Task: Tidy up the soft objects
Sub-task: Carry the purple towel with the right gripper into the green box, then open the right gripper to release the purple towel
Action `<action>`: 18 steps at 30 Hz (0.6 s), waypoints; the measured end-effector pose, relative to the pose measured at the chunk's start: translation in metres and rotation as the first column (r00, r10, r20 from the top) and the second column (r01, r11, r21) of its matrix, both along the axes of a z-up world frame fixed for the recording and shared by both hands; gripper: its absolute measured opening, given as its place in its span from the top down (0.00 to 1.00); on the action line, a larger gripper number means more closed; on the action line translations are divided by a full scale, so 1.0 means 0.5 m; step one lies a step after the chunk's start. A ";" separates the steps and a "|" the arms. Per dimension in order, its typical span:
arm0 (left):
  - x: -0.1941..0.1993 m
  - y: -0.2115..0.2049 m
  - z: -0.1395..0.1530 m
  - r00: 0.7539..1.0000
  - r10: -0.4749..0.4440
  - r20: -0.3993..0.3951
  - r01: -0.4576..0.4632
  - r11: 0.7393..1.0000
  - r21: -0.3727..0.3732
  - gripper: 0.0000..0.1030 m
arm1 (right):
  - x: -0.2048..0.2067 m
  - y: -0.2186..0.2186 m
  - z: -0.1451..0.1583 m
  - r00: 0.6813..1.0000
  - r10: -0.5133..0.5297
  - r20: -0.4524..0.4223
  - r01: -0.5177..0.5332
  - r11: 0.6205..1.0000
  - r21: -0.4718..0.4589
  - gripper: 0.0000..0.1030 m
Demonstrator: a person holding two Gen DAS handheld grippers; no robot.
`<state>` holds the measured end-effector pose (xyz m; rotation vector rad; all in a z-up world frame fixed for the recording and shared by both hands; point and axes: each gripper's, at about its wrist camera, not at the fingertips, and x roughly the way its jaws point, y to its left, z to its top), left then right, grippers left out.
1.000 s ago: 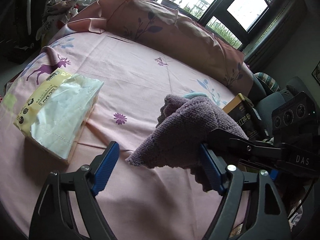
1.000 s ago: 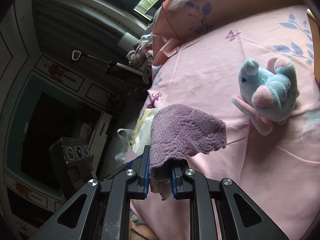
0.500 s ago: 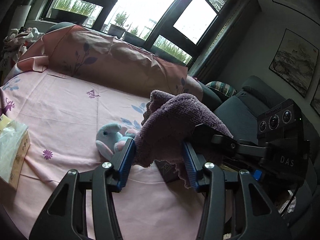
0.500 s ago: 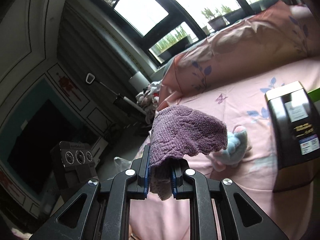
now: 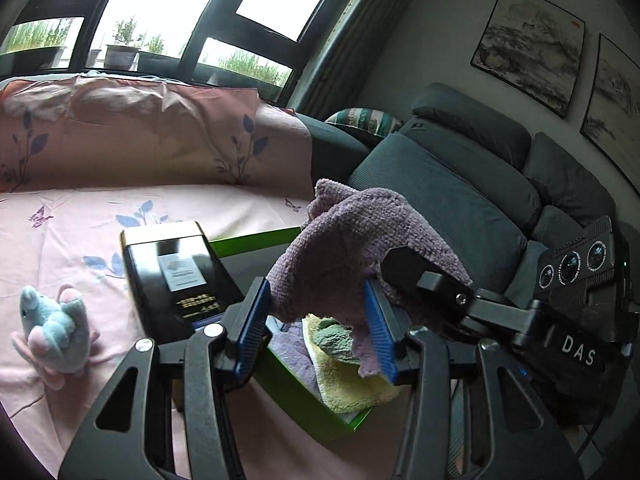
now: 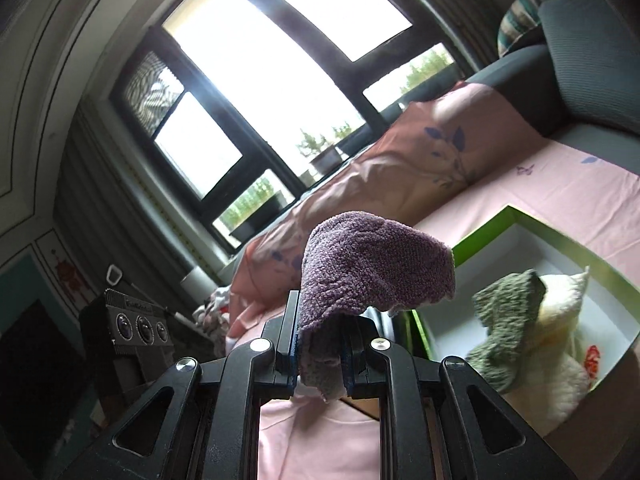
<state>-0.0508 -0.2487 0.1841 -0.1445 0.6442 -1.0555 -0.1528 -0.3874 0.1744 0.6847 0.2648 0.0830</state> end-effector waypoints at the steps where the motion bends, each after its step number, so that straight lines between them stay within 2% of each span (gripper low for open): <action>1: 0.000 -0.023 -0.004 1.000 -0.012 0.003 0.012 1.000 0.016 0.56 | -0.004 -0.015 -0.007 1.000 -0.029 -0.004 0.029 1.000 0.007 0.82; 6: 0.008 -0.111 -0.036 1.000 -0.020 -0.005 0.020 0.993 0.116 0.55 | -0.009 -0.078 -0.047 0.984 -0.161 -0.075 0.166 0.984 0.065 0.82; 9: 0.002 -0.127 -0.049 1.000 0.007 0.009 -0.009 0.981 0.192 0.55 | 0.002 -0.105 -0.072 0.968 -0.210 -0.136 0.223 0.970 0.091 0.82; 14: -0.011 -0.113 -0.052 0.998 0.035 0.059 -0.048 0.973 0.227 0.53 | 0.019 -0.131 -0.106 0.931 -0.260 -0.256 0.297 0.948 0.116 0.82; 16: -0.011 -0.098 -0.049 0.996 0.056 0.062 -0.069 0.973 0.219 0.52 | 0.007 -0.128 -0.094 0.932 -0.273 -0.239 0.306 0.946 0.111 0.82; 17: -0.010 -0.086 -0.045 0.995 0.071 0.066 -0.084 0.973 0.214 0.48 | -0.002 -0.127 -0.087 0.933 -0.286 -0.217 0.314 0.944 0.106 0.76; 18: -0.011 -0.074 -0.041 0.993 0.092 0.075 -0.106 0.973 0.206 0.43 | -0.013 -0.124 -0.079 0.933 -0.301 -0.196 0.325 0.940 0.100 0.60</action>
